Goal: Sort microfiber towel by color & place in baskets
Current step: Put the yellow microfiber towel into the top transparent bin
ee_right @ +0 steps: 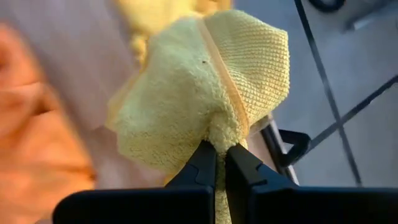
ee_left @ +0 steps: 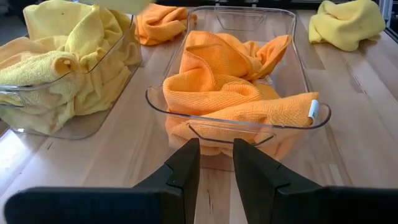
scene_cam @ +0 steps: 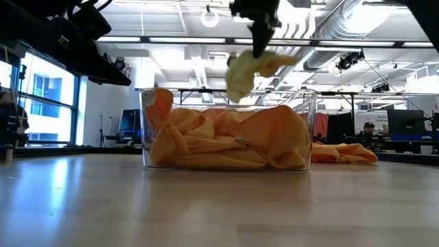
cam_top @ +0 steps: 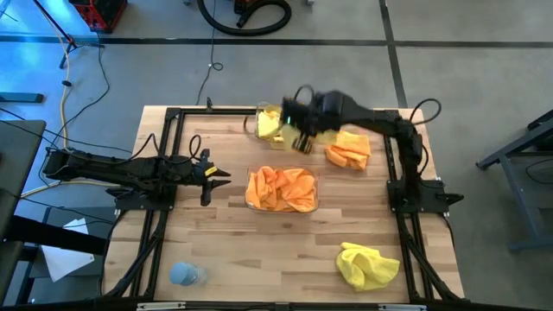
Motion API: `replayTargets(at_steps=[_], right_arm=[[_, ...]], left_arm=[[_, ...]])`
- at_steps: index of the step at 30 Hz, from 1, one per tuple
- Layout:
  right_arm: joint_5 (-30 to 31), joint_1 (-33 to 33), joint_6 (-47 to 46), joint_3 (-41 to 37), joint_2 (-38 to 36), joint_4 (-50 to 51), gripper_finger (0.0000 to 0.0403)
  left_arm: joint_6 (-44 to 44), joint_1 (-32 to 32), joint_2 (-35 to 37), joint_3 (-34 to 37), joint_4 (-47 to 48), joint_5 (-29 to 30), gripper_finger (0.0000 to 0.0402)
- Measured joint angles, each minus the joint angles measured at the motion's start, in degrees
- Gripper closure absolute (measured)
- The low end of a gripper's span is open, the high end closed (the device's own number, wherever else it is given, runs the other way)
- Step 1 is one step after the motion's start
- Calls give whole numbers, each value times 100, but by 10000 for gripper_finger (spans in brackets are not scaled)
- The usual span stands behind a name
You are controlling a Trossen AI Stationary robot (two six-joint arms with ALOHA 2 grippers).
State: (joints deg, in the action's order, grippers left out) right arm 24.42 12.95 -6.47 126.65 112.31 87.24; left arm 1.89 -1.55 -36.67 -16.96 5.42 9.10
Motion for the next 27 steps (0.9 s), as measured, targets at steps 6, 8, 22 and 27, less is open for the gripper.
replayTargets(at_steps=[6,8,22,27], right_arm=[[-636,1037,758,0,239,-941,402],[-913,1233,1059,4,372,-1256,403],[-1754,1550,2184,2,1923,-2214,403],[-2130,1545,2198,4,2456,-2524,403]], left_arm=[[2,0,-2,0,-8,0,318],[0,-1,-2,-1,-6,0,318],[174,-1,-2,0,116,2,318],[363,-1,-2,0,245,4,318]])
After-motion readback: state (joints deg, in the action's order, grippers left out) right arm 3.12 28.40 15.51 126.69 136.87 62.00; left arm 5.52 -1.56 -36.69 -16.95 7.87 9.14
